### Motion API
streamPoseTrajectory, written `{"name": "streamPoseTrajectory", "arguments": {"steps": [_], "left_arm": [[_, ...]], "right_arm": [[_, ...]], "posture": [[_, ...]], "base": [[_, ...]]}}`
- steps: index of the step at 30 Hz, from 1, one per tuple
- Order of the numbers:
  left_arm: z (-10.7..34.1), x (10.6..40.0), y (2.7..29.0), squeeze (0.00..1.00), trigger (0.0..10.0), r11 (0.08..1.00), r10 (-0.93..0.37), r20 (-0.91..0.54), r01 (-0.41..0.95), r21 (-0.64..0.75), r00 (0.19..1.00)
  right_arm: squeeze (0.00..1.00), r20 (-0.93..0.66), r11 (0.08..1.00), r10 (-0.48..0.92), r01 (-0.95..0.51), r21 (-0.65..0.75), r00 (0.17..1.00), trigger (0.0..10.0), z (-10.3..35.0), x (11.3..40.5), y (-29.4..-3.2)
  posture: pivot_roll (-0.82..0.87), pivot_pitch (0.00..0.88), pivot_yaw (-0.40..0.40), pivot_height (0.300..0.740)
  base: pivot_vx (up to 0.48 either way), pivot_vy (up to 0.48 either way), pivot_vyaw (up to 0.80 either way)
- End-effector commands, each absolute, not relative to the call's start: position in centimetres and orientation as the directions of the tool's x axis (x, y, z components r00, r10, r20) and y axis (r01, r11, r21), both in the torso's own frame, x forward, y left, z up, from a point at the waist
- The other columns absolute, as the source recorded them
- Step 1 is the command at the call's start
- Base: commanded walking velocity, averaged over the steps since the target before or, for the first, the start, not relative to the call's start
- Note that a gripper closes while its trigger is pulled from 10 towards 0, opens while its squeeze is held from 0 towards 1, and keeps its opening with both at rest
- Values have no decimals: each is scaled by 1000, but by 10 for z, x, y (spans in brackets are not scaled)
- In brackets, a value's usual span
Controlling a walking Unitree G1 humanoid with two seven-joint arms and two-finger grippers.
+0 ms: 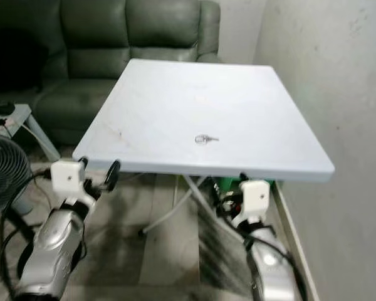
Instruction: Hang keys on a hook
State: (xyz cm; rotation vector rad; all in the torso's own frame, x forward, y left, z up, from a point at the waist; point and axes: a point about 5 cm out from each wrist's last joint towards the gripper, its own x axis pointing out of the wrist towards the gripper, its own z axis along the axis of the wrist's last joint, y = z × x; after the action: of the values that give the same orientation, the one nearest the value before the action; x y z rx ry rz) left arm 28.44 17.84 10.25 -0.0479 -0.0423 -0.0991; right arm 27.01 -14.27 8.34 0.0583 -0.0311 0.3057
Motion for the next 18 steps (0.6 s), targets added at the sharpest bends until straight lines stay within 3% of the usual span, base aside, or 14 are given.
{"name": "streamPoseTrajectory", "arguments": {"steps": [1, 6, 18], "left_arm": [[106, 287, 171, 0, 10000, 991, -117, 51, 120, -55, 992], [106, 286, 171, 0, 10000, 990, -113, 51, 117, -77, 992], [107, 287, 169, 0, 10000, 990, -112, 51, 116, -85, 992]], "right_arm": [[0, 37, 958, 281, -282, 46, 959, 10000, 85, 270, -152], [0, 39, 957, 285, -287, 46, 958, 10000, 86, 271, -151], [0, 39, 955, 290, -291, 49, 956, 10000, 86, 271, -149]], "posture": [[-3, 0, 4, 740], [-1, 0, 3, 740], [2, 0, 4, 740]], "base": [[334, 0, 0], [303, 194, 0], [0, 421, 0]]}}
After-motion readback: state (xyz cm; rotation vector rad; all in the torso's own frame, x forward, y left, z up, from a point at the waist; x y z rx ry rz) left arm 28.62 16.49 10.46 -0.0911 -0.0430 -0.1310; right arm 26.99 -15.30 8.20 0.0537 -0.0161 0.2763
